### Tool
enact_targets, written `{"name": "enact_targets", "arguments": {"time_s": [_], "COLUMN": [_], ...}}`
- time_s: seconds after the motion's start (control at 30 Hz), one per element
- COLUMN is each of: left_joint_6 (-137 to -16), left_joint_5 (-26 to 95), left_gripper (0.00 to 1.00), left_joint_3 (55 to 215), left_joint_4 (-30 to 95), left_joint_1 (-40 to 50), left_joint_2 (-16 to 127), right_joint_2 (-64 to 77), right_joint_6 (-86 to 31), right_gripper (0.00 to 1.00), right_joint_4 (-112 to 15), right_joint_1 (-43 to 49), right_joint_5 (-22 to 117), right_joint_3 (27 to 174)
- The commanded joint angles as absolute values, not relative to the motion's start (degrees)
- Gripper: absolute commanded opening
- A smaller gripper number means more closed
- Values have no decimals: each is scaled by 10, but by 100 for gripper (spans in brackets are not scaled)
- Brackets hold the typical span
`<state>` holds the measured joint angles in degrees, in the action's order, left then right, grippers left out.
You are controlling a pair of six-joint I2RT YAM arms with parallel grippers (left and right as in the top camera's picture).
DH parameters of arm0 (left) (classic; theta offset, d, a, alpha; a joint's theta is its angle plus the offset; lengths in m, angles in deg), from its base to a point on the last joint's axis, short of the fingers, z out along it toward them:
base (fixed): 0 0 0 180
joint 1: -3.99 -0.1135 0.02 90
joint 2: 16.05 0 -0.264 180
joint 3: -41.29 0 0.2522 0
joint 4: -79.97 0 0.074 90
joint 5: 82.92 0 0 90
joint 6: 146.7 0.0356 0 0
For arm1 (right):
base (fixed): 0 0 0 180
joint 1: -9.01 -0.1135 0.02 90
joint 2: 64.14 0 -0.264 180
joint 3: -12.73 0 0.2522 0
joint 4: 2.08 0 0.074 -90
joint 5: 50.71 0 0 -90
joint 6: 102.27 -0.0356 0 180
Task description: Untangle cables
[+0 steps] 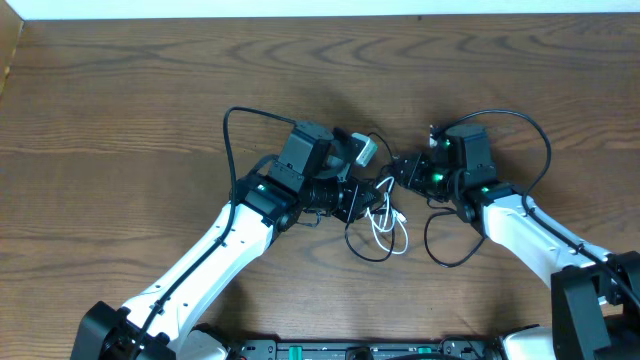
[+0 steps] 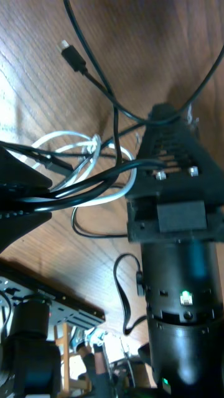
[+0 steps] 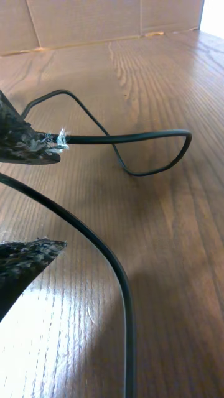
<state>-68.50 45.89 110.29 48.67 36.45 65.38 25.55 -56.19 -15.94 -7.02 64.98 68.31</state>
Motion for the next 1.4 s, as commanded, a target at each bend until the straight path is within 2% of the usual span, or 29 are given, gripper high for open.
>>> {"name": "enact_targets", "arguments": {"time_s": [0.0,0.37,0.43,0.57,0.73,0.8,0.9,1.03,1.3,1.37], "left_joint_6": [-677,-676,-675,-674,-674,-674,-675,-675,-674,-675], "left_joint_5": [488,512,512,512,510,510,510,510,510,510], "left_gripper": [7,7,7,7,7,7,7,7,7,7], "left_joint_3": [1104,1104,1104,1104,1104,1104,1104,1104,1104,1104], "left_joint_4": [488,492,492,492,492,492,492,492,492,492], "left_joint_1": [366,366,366,366,366,366,366,366,365,365], "left_joint_2": [645,645,645,645,645,645,645,645,639,633], "right_joint_2": [262,262,262,262,262,262,262,262,262,262], "right_joint_6": [-566,-567,-607,-761,-853,-887,-930,-977,-958,-958], "right_gripper": [34,29,29,45,50,46,31,23,11,11], "right_joint_4": [-157,-159,-170,-188,-188,-188,-188,-186,-191,-200], "right_joint_1": [-85,-113,-117,-122,-125,-125,-125,-125,-125,-125], "right_joint_5": [623,590,590,599,631,645,657,667,629,609], "right_joint_3": [685,685,685,684,684,684,684,684,684,684]}}
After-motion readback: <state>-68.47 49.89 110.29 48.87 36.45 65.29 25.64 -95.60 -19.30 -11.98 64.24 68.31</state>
